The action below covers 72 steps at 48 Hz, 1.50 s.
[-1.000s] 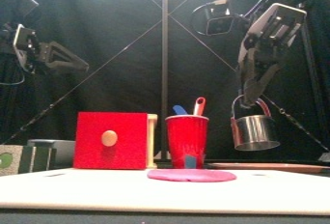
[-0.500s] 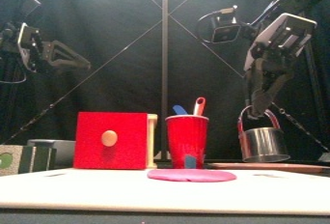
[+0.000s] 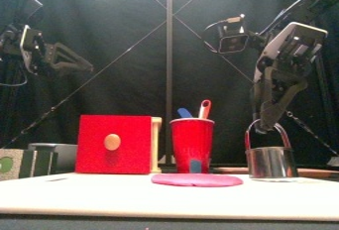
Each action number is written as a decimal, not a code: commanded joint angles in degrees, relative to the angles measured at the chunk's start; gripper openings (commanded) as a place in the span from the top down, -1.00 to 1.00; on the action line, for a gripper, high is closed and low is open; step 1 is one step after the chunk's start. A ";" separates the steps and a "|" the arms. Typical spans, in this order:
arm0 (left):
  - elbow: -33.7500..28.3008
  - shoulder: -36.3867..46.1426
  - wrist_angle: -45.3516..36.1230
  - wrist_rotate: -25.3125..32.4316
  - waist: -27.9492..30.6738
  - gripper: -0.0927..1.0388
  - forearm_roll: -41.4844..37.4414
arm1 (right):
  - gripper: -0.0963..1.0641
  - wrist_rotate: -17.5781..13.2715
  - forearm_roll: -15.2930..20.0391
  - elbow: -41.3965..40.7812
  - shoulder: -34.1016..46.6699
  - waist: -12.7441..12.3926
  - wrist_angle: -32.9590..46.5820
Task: Get the cutter from the drawer then cut the dough then place the extra dough in the bowl
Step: Shut the drawer
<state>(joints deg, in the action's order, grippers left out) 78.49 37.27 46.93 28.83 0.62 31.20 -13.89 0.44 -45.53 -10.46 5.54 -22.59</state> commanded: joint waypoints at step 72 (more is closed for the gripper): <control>-25.66 -6.50 -47.55 0.35 30.41 0.01 -11.87 | -0.35 -2.29 -11.43 21.27 20.92 -1.14 29.79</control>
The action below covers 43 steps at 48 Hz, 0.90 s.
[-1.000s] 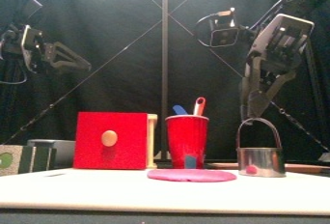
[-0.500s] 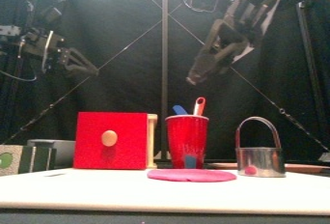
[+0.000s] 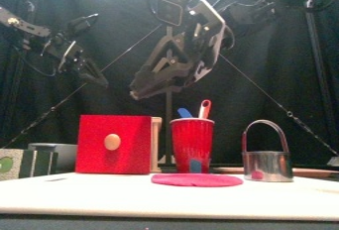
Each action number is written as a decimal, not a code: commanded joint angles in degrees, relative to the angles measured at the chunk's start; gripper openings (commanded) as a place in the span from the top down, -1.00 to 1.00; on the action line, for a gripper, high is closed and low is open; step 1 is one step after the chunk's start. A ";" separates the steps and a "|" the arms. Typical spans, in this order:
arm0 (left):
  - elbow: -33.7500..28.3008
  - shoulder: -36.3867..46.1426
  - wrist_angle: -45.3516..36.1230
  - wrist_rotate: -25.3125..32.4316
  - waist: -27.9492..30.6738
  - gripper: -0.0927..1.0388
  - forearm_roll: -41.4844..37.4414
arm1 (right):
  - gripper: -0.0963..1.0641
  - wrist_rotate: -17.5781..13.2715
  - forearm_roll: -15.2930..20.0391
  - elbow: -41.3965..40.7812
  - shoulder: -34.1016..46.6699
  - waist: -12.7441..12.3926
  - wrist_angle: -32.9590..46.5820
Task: Get the cutter from the drawer then cut the dough then place the extra dough in the bowl
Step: Shut the drawer
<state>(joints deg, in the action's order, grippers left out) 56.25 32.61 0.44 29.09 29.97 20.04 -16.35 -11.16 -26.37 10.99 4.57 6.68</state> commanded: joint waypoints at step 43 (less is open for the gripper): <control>-29.36 -34.28 -15.73 0.26 5.80 0.06 -14.33 | 0.26 0.09 4.22 5.71 3.96 -0.79 -1.58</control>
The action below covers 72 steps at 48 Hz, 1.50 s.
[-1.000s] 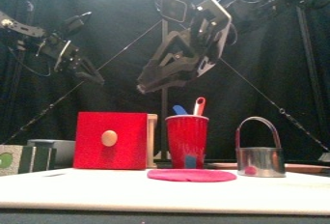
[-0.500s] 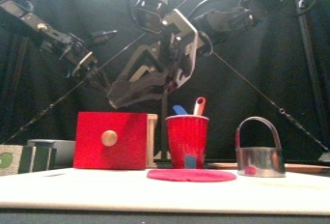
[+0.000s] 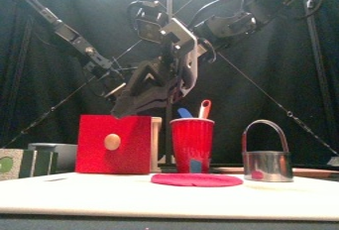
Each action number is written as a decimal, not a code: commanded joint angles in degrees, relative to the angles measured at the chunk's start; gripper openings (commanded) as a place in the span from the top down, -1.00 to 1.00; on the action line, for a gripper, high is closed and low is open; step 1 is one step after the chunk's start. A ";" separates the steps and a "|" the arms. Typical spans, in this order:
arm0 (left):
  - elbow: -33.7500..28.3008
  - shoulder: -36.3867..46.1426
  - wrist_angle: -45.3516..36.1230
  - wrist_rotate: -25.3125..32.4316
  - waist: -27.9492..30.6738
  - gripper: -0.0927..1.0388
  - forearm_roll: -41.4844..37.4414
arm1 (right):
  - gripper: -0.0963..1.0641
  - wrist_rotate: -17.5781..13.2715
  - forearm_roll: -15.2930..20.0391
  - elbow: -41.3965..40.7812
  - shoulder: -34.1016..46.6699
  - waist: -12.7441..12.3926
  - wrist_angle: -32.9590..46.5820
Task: Get the cutter from the drawer then cut the dough then place the extra dough in the bowl
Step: Shut the drawer
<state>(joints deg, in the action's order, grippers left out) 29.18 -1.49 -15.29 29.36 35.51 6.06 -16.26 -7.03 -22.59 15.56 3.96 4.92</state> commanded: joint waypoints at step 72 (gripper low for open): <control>1.58 0.09 2.81 0.09 -0.44 0.07 -3.25 | 0.40 0.35 -2.72 9.84 6.59 -4.92 -6.77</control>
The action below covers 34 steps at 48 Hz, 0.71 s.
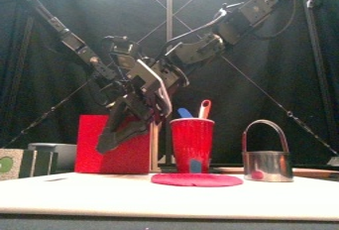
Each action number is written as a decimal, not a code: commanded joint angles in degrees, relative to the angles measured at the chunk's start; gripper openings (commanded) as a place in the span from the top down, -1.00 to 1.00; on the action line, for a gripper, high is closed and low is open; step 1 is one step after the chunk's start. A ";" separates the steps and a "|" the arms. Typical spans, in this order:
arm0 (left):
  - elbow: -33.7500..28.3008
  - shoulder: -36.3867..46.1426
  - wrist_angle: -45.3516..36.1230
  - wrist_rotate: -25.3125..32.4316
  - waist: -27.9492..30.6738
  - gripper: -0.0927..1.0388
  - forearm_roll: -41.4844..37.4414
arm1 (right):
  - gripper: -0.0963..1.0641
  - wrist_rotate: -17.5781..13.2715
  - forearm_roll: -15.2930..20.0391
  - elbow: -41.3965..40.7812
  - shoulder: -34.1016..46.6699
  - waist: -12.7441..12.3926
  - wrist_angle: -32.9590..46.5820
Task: Get the cutter from the drawer then cut the dough then place the extra dough in the bowl
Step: Shut the drawer
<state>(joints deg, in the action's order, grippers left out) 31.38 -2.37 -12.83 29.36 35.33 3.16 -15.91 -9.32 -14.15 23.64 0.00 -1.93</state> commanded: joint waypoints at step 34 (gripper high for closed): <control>-0.26 0.88 -1.76 0.18 -1.32 0.07 -1.14 | 0.40 0.00 -2.37 2.11 -1.23 -3.60 -0.18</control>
<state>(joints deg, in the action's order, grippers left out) 31.90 -2.29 -14.77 29.44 34.10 2.29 -15.91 -11.34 -13.45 23.82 -2.29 -2.37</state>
